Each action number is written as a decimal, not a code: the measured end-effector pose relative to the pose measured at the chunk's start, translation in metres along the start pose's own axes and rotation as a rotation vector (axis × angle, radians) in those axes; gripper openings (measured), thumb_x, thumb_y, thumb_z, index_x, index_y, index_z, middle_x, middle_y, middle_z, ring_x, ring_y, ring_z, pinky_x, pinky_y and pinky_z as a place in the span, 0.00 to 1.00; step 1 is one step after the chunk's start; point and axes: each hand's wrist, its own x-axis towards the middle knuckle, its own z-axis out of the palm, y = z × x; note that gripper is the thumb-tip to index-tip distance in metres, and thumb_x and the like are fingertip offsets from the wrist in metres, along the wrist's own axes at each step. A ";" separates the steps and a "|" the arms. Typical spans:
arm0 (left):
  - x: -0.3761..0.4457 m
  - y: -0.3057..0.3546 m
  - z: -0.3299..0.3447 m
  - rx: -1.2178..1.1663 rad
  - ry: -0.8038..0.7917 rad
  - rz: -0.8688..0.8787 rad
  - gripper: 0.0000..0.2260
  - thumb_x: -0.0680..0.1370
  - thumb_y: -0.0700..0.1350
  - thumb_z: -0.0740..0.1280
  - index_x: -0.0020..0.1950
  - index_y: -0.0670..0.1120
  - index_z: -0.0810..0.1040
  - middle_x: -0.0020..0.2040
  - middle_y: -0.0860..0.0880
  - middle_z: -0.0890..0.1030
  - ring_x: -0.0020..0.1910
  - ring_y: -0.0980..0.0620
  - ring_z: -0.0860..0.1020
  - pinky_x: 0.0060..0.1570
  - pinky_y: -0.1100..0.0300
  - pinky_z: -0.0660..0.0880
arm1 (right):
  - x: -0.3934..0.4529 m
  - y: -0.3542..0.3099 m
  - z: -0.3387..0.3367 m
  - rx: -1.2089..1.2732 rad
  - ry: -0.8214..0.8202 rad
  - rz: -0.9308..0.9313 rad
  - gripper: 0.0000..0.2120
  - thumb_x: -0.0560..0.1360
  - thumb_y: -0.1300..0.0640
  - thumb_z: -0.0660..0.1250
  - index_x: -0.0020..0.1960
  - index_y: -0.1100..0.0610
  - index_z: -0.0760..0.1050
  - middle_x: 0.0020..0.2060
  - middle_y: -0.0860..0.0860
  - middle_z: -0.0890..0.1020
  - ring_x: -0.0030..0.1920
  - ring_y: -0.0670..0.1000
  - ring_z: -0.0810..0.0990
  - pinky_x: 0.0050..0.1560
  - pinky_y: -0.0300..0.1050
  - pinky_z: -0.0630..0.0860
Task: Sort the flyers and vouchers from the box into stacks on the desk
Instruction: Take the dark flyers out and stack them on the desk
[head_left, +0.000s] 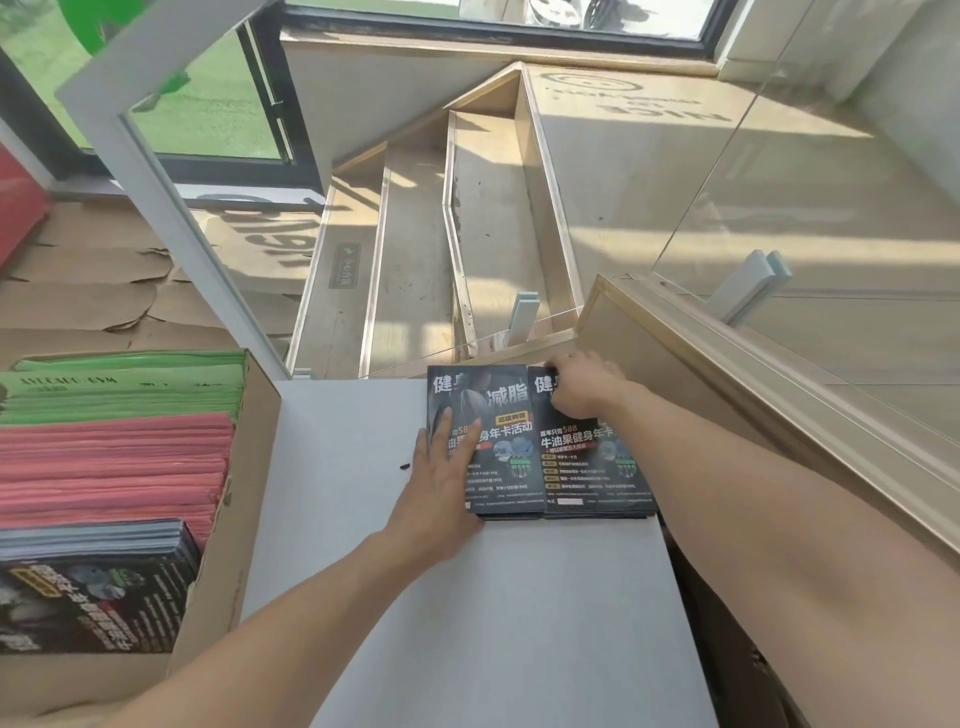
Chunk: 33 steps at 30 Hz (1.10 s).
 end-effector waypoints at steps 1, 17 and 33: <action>0.001 0.000 0.000 0.013 -0.010 -0.001 0.48 0.74 0.45 0.74 0.82 0.58 0.43 0.82 0.53 0.37 0.81 0.43 0.37 0.77 0.48 0.56 | 0.000 0.000 0.002 -0.004 0.004 0.001 0.24 0.77 0.54 0.61 0.72 0.49 0.67 0.67 0.53 0.75 0.68 0.57 0.69 0.68 0.62 0.66; -0.097 -0.004 -0.035 -0.376 0.580 0.279 0.20 0.76 0.40 0.74 0.67 0.52 0.78 0.77 0.57 0.66 0.80 0.59 0.54 0.74 0.70 0.54 | -0.095 -0.115 0.039 0.365 0.500 -0.370 0.22 0.76 0.64 0.64 0.68 0.50 0.75 0.68 0.49 0.74 0.67 0.53 0.72 0.69 0.54 0.70; -0.226 -0.207 -0.126 0.074 0.654 -0.026 0.26 0.79 0.42 0.68 0.78 0.50 0.68 0.78 0.54 0.65 0.81 0.56 0.52 0.79 0.45 0.54 | -0.200 -0.307 0.120 0.065 0.579 -0.670 0.27 0.79 0.50 0.64 0.77 0.53 0.66 0.74 0.50 0.71 0.72 0.53 0.70 0.73 0.51 0.65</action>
